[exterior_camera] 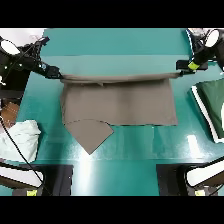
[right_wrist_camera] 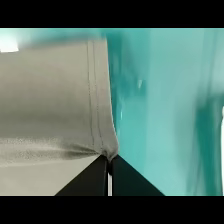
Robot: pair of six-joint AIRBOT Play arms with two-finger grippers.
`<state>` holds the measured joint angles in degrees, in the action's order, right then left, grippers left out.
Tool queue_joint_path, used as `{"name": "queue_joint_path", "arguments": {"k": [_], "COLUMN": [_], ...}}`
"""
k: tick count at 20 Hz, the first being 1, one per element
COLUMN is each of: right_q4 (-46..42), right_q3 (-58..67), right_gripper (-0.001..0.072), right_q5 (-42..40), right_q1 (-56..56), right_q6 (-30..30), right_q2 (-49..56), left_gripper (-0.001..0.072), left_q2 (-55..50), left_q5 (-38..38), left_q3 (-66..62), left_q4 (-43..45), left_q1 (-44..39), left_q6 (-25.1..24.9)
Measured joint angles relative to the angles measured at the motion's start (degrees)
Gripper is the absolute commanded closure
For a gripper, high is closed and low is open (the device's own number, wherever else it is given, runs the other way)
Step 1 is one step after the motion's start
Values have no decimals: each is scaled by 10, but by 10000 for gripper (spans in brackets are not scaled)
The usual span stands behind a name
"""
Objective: Fold the shirts.
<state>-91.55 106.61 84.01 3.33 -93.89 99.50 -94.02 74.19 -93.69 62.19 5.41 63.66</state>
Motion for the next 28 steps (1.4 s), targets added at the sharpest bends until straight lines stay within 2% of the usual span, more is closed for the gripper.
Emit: {"name": "queue_joint_path", "arguments": {"k": [5,6,7,8,9,15,18,22,28], "right_q4": [2,2,3,3,3,12,83,172,215], "right_q3": [-58,-65,-70,-73,-75,-81,-81,-81,-81], "right_gripper": [693,689,613,402,351,355,355,355,355], "right_q5": [8,5,3,2,1,25,42,44,41], "right_q1": [-15,-19,-22,-24,-25,-16,14,46,56], "right_q6": [3,3,3,3,4,25,49,72,86], "right_q2": [0,0,0,0,0,-28,-66,-108,-130], "left_gripper": [678,646,447,222,203,204,204,204,205], "left_q2": [0,0,0,0,0,18,78,211,407], "left_q5": [20,22,23,24,25,63,71,22,-41], "left_q3": [49,60,71,78,84,94,144,315,600], "left_q4": [21,22,23,25,25,48,48,29,-47], "left_q1": [0,0,0,0,0,8,18,23,24], "left_q6": [7,7,10,14,20,73,94,133,188]}}
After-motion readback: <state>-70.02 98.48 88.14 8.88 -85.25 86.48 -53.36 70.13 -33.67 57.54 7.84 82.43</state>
